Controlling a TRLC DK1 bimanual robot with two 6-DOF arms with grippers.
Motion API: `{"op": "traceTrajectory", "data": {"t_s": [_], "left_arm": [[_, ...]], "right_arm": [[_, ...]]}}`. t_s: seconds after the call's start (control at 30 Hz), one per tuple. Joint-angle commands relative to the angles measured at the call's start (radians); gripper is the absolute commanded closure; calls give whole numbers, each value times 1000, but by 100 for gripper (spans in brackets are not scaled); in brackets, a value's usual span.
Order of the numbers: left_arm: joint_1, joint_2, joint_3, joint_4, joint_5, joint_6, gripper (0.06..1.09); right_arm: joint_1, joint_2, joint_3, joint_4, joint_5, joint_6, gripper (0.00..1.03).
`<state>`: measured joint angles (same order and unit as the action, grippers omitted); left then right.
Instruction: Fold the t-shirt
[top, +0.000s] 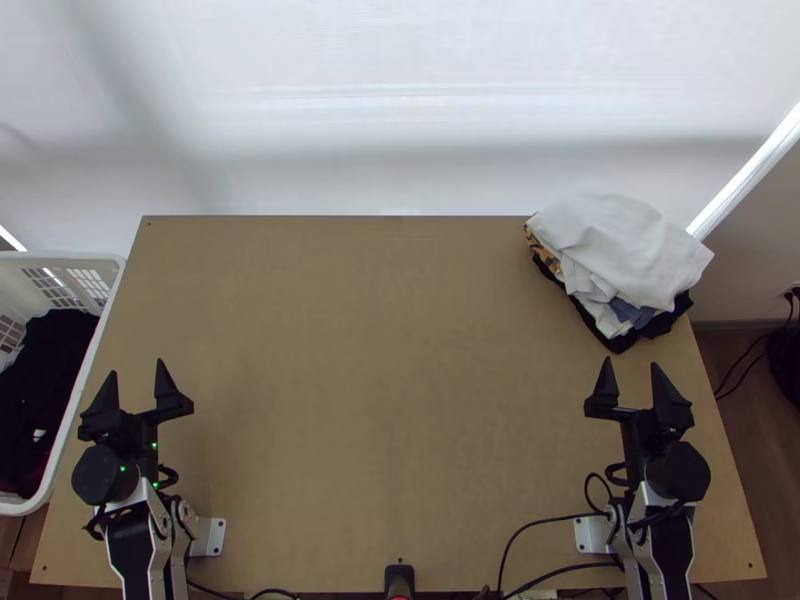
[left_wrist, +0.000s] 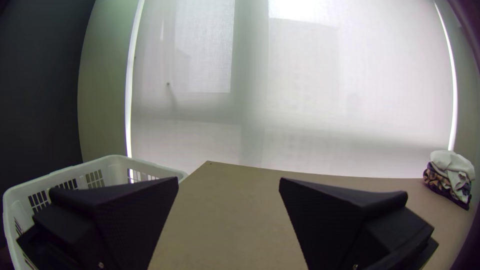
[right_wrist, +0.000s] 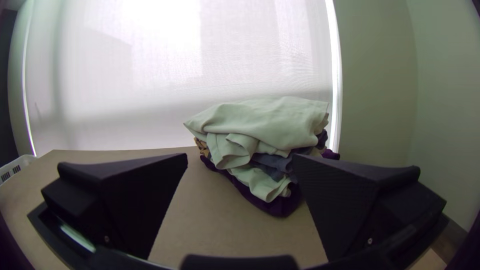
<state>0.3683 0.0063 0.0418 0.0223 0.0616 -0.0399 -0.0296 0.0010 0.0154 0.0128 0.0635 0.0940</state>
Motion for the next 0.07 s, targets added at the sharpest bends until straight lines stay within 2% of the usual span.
{"op": "traceTrajectory", "data": {"t_s": [0.0,0.03], "left_arm": [[1,-6,-39,-22,-3,17,10],[1,-6,-39,-22,-3,18,10]], "right_arm": [[-4,-2,-8,-14,7,7,4],[-4,-2,-8,-14,7,7,4]]}}
